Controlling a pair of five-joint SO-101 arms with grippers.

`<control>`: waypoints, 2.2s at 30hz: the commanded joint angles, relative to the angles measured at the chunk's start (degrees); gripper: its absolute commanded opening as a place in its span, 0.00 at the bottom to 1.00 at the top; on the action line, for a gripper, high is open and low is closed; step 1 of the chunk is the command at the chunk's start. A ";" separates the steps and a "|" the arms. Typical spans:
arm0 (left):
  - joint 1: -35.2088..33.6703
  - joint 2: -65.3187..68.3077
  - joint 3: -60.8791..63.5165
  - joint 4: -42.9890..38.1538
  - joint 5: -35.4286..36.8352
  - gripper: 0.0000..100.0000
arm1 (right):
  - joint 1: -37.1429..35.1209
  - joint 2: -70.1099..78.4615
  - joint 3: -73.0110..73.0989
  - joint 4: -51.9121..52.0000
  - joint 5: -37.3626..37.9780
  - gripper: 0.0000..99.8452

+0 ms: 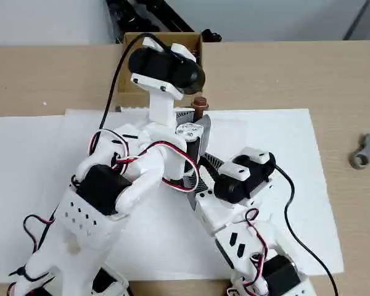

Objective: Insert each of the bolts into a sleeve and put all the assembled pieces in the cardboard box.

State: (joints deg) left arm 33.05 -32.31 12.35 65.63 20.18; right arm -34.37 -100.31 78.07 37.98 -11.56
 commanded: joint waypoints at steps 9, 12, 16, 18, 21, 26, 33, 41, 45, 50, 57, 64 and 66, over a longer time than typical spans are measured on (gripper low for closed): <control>0.26 -0.79 -1.36 3.34 -5.80 0.05 | -0.57 -0.40 -2.11 -0.22 -0.35 0.00; 0.26 -0.79 -3.03 6.77 -4.75 0.10 | -0.57 -0.40 -2.29 0.04 -0.35 0.00; 0.00 -0.70 -4.35 9.93 -4.48 0.14 | -0.57 -0.40 -2.29 0.04 -0.35 0.00; -0.09 -0.70 -4.35 10.55 -4.40 0.16 | -0.57 -0.40 -2.29 0.04 -0.35 0.00; -0.09 -0.70 -5.76 12.48 -1.76 0.19 | -0.57 -0.31 -2.29 0.04 -0.35 0.00; -0.18 -0.26 -8.13 16.18 3.52 0.22 | -0.48 -0.31 -2.29 -0.31 -0.44 0.00; -8.97 -0.26 -14.55 19.34 3.43 0.22 | 1.63 5.23 -5.19 -0.84 -0.53 0.00; -23.03 -0.18 -20.00 26.29 1.05 0.14 | 7.87 35.56 -26.29 -9.19 -0.62 0.00; -29.10 -0.09 -19.91 28.57 1.23 0.13 | 8.04 51.82 -35.96 -15.96 -0.70 0.00; -33.14 4.31 -19.91 32.70 1.32 0.13 | 8.04 71.16 -48.35 -21.93 -0.70 0.00; -39.21 18.55 -19.03 34.81 5.54 0.14 | 8.13 97.10 -67.52 -29.49 -0.62 0.00; -41.14 30.95 -18.95 34.81 9.93 0.14 | 11.12 121.71 -90.64 -30.11 -0.53 0.00; -41.14 34.46 -18.95 34.81 10.37 0.14 | 11.91 127.96 -97.41 -30.11 -0.53 0.00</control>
State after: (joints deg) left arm -7.82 -0.92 -5.41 99.21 29.32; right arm -24.44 22.15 -6.68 9.76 -11.65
